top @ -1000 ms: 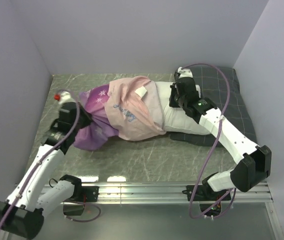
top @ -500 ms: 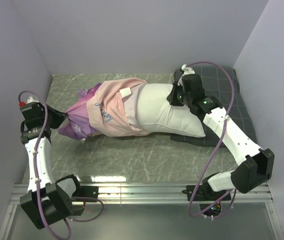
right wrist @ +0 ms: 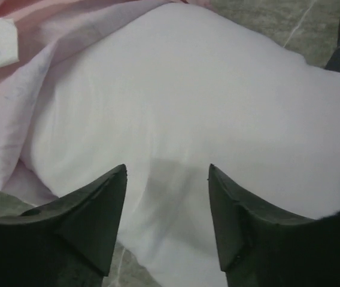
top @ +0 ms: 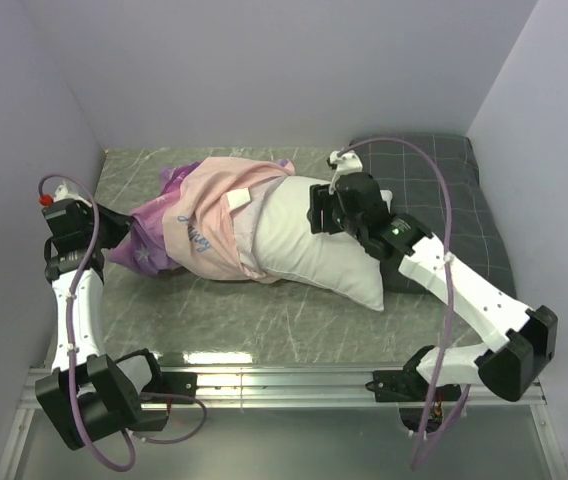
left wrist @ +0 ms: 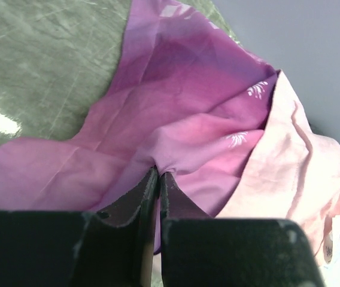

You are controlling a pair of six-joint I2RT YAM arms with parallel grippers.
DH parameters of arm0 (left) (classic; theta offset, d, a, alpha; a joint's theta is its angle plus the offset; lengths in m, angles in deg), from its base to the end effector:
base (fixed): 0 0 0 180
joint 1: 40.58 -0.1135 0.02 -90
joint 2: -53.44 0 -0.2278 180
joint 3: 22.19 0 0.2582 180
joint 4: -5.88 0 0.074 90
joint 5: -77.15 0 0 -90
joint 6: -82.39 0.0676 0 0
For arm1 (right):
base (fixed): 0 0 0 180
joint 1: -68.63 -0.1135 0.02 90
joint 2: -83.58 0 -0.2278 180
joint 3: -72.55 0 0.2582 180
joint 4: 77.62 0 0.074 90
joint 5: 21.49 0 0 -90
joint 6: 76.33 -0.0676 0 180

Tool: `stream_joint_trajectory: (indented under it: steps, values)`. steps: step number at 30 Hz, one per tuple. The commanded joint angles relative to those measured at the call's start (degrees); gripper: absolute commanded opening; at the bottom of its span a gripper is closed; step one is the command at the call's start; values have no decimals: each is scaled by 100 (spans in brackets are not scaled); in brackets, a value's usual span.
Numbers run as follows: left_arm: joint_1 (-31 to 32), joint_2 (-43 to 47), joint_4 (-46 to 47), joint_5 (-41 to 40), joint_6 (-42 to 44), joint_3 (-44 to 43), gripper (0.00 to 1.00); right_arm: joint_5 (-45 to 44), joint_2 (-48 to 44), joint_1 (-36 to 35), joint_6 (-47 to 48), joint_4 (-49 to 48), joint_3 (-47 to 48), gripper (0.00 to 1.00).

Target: Remove the pillowcase from the pillow

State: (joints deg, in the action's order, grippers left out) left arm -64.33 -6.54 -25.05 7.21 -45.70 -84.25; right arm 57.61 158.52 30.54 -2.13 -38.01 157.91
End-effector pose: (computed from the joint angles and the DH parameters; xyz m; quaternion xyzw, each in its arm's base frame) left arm 0.2697 0.0934 0.2538 -0.3596 0.7728 -0.2113 0.4783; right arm 0.2734 0.1980 0.3117 -0.1188 0.8517 0.1553 0.4862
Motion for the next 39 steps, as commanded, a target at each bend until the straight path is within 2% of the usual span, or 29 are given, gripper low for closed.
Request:
stream_joint_trajectory:
  steps: [1,5,9,13,20,22,24,25,26,27,28,29,31,34,38,39]
  values:
    - [116,-22,580,-81,109,1,10,-614,-628,-453,392,-349,-204,67]
    - [282,-4,633,-80,82,116,12,-1080,-823,-1418,997,-481,-380,76]
    - [388,57,651,-142,64,186,14,-1230,-516,-1981,1359,-621,-573,80]
    - [625,75,616,-256,73,204,15,-1555,72,-2369,1526,-771,-679,82]
    - [942,31,528,-379,134,142,18,-1977,1144,-2449,1527,-1158,-767,81]
    - [995,22,519,-379,152,116,20,-2320,1347,-2440,1535,-1220,-680,76]
    - [1065,13,484,-406,205,81,27,-2583,1637,-2440,1492,-1133,-461,55]
    - [1083,39,441,-441,222,37,31,-2750,1716,-2423,1465,-1062,-355,40]
    - [1100,48,423,-458,275,11,39,-2847,1813,-2423,1421,-1001,-258,27]
    - [1118,66,396,-485,293,-42,43,-2900,1831,-2432,1395,-878,-75,8]
    - [1118,118,353,-485,328,-86,48,-2909,1840,-2432,1386,-834,14,2]
    - [1127,145,335,-520,380,-121,55,-2866,1779,-2423,1351,-781,102,0]
    - [1162,302,256,-581,460,-270,62,-2595,1639,-2353,1237,-570,383,0]
    - [1407,566,194,-791,653,-551,68,-1902,1437,-2125,974,-122,936,0]
    - [2328,681,-402,-1696,864,-1122,68,-1111,1226,-1730,832,256,1805,0]
    - [2339,716,-473,-1941,882,-1289,68,-908,1190,-1633,806,370,1938,0]
